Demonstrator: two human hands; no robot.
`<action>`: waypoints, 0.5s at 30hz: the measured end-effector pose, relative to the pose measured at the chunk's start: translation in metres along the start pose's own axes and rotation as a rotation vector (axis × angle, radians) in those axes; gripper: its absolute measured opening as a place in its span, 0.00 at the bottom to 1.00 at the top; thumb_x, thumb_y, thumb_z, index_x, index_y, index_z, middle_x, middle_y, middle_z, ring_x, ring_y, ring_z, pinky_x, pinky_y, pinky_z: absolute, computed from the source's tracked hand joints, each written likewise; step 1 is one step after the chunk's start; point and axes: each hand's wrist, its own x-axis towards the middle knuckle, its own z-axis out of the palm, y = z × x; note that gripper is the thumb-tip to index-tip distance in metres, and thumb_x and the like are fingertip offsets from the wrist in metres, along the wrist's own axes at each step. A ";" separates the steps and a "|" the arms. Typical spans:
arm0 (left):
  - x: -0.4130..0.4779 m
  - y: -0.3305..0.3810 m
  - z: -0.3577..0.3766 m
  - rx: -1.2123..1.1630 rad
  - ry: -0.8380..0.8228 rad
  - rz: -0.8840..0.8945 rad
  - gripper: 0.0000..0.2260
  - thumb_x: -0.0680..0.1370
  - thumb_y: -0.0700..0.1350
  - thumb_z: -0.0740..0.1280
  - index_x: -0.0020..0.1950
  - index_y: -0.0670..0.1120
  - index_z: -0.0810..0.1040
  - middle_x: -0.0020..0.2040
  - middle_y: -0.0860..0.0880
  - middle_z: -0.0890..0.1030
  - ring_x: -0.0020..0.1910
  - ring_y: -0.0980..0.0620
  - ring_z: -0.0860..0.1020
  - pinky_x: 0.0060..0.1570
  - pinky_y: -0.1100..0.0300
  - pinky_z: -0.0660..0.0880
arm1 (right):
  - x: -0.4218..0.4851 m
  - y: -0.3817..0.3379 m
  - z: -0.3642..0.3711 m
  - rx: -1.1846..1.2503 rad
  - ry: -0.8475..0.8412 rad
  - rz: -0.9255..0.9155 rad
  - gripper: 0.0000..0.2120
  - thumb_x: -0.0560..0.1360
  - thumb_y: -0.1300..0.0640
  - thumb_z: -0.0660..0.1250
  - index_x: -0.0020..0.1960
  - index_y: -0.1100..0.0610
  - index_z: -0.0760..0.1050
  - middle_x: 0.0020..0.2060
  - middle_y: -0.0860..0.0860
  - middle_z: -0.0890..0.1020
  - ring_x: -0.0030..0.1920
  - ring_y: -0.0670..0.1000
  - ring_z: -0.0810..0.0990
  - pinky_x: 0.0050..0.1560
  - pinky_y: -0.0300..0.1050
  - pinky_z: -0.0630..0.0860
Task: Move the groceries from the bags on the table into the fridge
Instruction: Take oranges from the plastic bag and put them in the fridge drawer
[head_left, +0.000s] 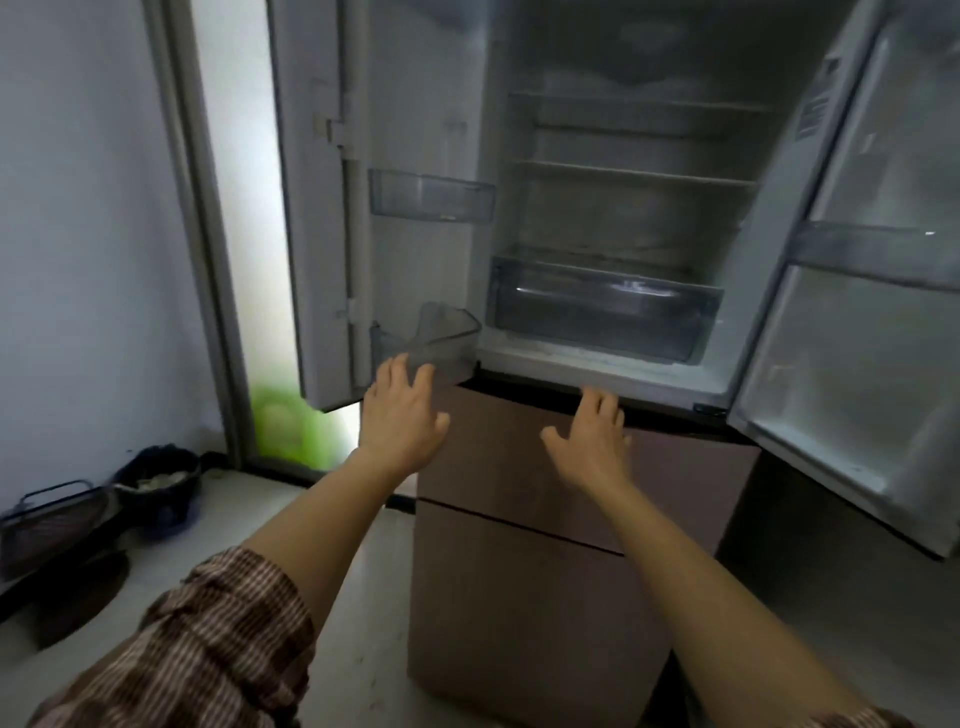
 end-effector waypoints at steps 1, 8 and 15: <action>-0.007 -0.015 -0.007 0.005 0.004 -0.023 0.26 0.76 0.50 0.62 0.73 0.44 0.63 0.74 0.39 0.60 0.73 0.41 0.56 0.66 0.47 0.64 | -0.004 -0.019 0.013 0.007 -0.035 -0.053 0.32 0.77 0.48 0.63 0.75 0.58 0.54 0.72 0.56 0.58 0.69 0.57 0.61 0.67 0.57 0.63; -0.069 -0.163 -0.065 0.107 0.015 -0.176 0.23 0.76 0.48 0.63 0.70 0.45 0.67 0.71 0.42 0.65 0.70 0.43 0.61 0.62 0.49 0.67 | -0.056 -0.178 0.107 0.029 -0.232 -0.397 0.30 0.75 0.48 0.64 0.73 0.57 0.58 0.71 0.56 0.61 0.68 0.58 0.64 0.63 0.57 0.66; -0.174 -0.353 -0.131 0.178 -0.055 -0.389 0.21 0.74 0.48 0.63 0.67 0.45 0.69 0.65 0.43 0.70 0.64 0.43 0.66 0.60 0.50 0.70 | -0.158 -0.367 0.207 0.028 -0.447 -0.630 0.29 0.75 0.48 0.65 0.71 0.55 0.61 0.69 0.55 0.62 0.69 0.58 0.62 0.64 0.59 0.65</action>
